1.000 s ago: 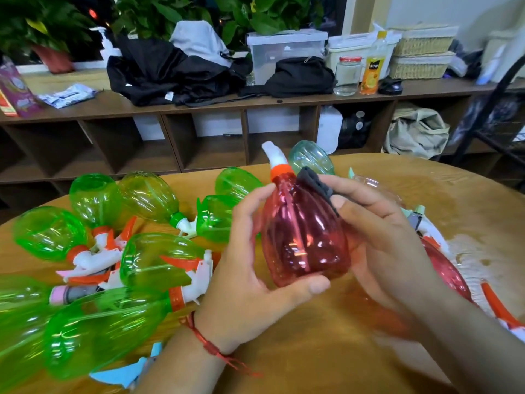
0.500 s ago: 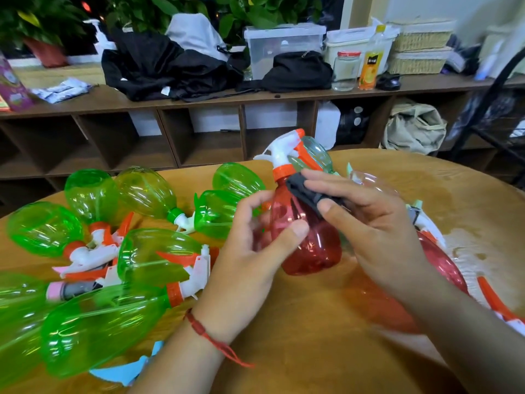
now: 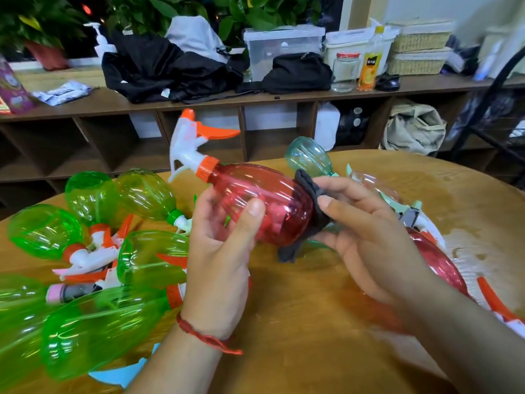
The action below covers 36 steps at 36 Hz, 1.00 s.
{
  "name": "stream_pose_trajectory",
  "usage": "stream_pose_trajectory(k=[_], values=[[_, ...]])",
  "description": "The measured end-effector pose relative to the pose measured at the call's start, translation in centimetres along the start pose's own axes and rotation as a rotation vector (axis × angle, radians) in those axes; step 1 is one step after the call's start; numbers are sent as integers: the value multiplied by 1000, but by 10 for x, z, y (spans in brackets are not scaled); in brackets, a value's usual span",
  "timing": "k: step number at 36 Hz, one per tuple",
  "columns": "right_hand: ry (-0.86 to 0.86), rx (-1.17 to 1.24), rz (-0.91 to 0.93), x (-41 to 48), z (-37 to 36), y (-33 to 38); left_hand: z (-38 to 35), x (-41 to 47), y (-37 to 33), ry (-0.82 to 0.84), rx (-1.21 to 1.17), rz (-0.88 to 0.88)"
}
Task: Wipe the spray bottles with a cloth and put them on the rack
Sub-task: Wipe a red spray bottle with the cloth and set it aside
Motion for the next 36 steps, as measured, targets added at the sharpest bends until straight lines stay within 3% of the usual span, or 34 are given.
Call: stream_pose_trajectory(k=[3, 5, 10, 14, 21, 24, 28, 33, 36], values=[[23, 142, -111, -5, -7, -4, -2, -1, -2, -41, -59, -16], [32, 111, -106, -10, -15, -9, -2, -1, -2, -86, -85, -6], [-65, -322, 280, -17, -19, -9, -2, 1, -2, -102, -134, 82], [-149, -390, 448, -11, -10, -1, -8, -4, -1, -52, -159, 133], [-110, -451, 357, -15, -18, -16, -8, -1, -7, -100, -220, 138], [-76, -431, 428, -21, -22, -8, -6, -1, -5, -65, -222, 132], [-182, -422, 512, -13, -14, 0, -8, -4, -3, -16, -204, 124], [-168, -326, 317, -9, -10, -10, -8, -4, -4, -22, -219, 94], [-116, -347, 337, -15, -16, -10, -7, -3, -4, -65, -222, 77]])
Point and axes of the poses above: each hand's wrist, its own x-axis towards the middle knuckle, its own z-axis out of the back of the hand, y = z × x, the point moved 1 cm from there along x, towards the middle knuckle, and after that the axes turned 2 degrees about -y, right-handed, at the moved point
